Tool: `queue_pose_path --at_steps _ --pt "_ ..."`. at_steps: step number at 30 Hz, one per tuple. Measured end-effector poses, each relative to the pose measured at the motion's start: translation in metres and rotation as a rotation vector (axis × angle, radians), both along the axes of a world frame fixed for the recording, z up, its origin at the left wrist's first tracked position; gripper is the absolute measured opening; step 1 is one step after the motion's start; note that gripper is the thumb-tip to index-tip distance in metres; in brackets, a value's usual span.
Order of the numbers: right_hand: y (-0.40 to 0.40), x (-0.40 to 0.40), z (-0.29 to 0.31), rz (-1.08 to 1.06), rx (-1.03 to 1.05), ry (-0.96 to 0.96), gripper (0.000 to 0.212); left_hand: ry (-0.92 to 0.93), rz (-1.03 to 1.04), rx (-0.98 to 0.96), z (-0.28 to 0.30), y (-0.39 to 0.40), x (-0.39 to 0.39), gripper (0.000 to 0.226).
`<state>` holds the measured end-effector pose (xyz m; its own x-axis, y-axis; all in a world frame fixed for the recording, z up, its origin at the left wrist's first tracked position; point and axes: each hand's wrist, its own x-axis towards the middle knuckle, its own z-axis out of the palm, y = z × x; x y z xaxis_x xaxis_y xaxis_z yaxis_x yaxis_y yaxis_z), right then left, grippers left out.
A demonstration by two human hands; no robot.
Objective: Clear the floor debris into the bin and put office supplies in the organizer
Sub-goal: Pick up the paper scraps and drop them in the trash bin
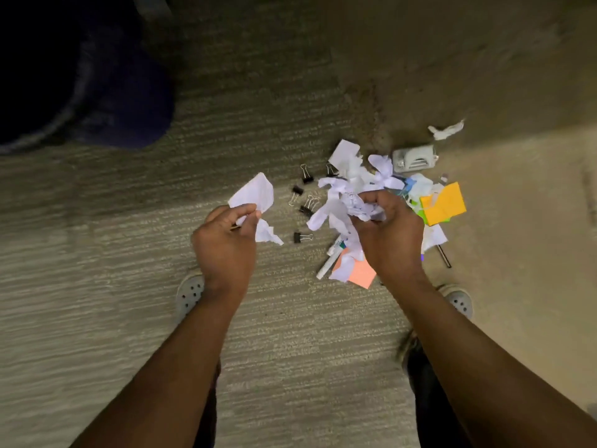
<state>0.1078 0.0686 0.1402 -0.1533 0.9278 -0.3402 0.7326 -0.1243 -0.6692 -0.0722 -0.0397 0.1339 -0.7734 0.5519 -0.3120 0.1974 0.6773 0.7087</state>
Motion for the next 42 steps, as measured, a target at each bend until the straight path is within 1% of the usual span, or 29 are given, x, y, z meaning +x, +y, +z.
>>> queue_pose_path --at_steps 3,7,10,13,15,18,20,22,23,25,27,28,30,33,36,39,42 --pt "0.005 -0.05 0.037 0.034 0.065 0.084 0.024 0.067 0.06 0.107 0.041 0.009 -0.033 0.014" --pt "0.007 -0.116 0.083 0.149 0.102 0.229 0.029 0.153 0.139 0.248 0.093 0.016 -0.088 0.013" --pt "0.006 -0.168 0.113 0.262 0.165 0.307 0.03 0.283 0.128 0.331 0.13 0.016 -0.135 0.013" --pt "0.007 -0.223 0.136 0.365 0.216 0.414 0.03 0.426 0.143 0.36 0.157 0.012 -0.183 0.014" --pt "0.009 -0.26 0.146 0.434 0.244 0.451 0.028 0.485 0.168 0.353 0.166 0.008 -0.21 0.016" --pt "0.012 -0.313 0.147 0.497 0.24 0.438 0.022 0.504 0.21 0.306 0.163 0.003 -0.245 0.016" --pt "0.014 -0.346 0.138 0.553 0.201 0.368 0.023 0.504 0.228 0.23 0.152 0.003 -0.266 0.018" --pt "0.017 -0.373 0.121 0.645 0.205 0.283 0.025 0.514 0.207 0.117 0.135 0.004 -0.284 0.022" --pt "0.018 -0.385 0.11 0.703 0.195 0.248 0.028 0.501 0.182 0.059 0.125 0.005 -0.291 0.025" --pt "0.021 -0.401 0.089 0.831 0.103 0.154 0.044 0.391 0.109 -0.04 0.104 0.005 -0.301 0.028" --pt "0.02 -0.407 0.071 0.899 0.002 0.077 0.06 0.295 0.019 -0.144 0.085 0.003 -0.305 0.036" --pt "0.02 -0.407 0.064 0.899 -0.013 0.056 0.063 0.29 -0.017 -0.184 0.079 0.001 -0.304 0.039" --pt "0.016 -0.402 0.055 0.876 0.016 0.056 0.059 0.341 -0.077 -0.193 0.072 -0.001 -0.3 0.039" --pt "0.012 -0.385 0.051 0.843 0.103 0.12 0.051 0.39 -0.151 -0.131 0.069 -0.004 -0.286 0.036" --pt "0.011 -0.362 0.057 0.775 0.232 0.19 0.047 0.395 -0.147 -0.081 0.071 -0.002 -0.268 0.036" --pt "0.005 -0.328 0.07 0.624 0.309 0.268 0.037 0.444 -0.124 0.054 0.079 -0.002 -0.236 0.034" --pt "-0.014 -0.273 0.071 0.424 0.301 0.317 0.026 0.443 -0.087 0.171 0.081 -0.009 -0.184 0.031"
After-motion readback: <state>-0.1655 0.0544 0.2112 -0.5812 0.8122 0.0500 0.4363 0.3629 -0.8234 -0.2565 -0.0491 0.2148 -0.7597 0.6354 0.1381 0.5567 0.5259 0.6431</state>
